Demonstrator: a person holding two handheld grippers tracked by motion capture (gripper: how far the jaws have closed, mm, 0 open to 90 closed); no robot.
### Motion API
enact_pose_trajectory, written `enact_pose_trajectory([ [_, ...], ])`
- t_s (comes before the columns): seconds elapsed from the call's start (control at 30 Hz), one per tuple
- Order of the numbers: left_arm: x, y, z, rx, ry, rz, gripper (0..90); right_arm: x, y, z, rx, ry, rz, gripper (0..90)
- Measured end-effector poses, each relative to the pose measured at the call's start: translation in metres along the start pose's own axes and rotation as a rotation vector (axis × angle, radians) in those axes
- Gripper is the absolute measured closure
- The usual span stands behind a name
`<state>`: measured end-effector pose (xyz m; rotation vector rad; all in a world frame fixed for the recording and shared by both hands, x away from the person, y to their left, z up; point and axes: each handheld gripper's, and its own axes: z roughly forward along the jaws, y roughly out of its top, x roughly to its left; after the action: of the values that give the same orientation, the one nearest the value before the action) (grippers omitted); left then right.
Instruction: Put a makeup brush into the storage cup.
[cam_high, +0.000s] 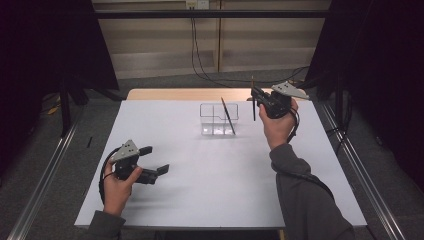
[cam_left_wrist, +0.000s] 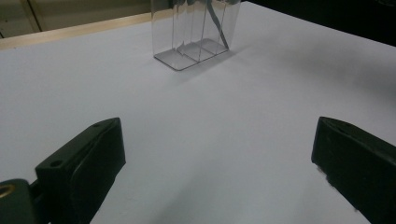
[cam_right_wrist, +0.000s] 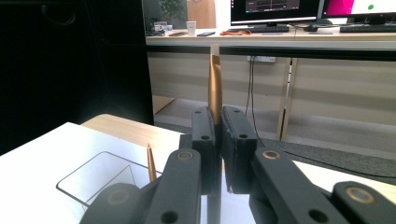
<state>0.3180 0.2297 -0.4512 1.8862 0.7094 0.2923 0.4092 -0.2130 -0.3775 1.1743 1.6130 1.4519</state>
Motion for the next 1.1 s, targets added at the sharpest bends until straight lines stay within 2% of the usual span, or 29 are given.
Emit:
enact_pose_trajectory([
  [0.57,0.000,-0.001,-0.002,0.011,0.023,-0.004,2.5,0.004,0.002,0.011,-0.015,0.025,0.005,84.5],
  [0.87,0.001,-0.002,-0.001,0.014,0.026,0.001,2.4,0.007,0.005,0.016,-0.024,0.029,0.004,84.5],
  [0.97,0.001,-0.002,-0.001,0.011,0.011,0.000,2.5,0.009,0.005,0.017,-0.024,0.035,0.007,84.5],
  [1.1,0.000,-0.002,-0.001,0.015,0.019,0.001,2.5,0.011,0.004,0.020,-0.027,0.043,0.004,84.5],
])
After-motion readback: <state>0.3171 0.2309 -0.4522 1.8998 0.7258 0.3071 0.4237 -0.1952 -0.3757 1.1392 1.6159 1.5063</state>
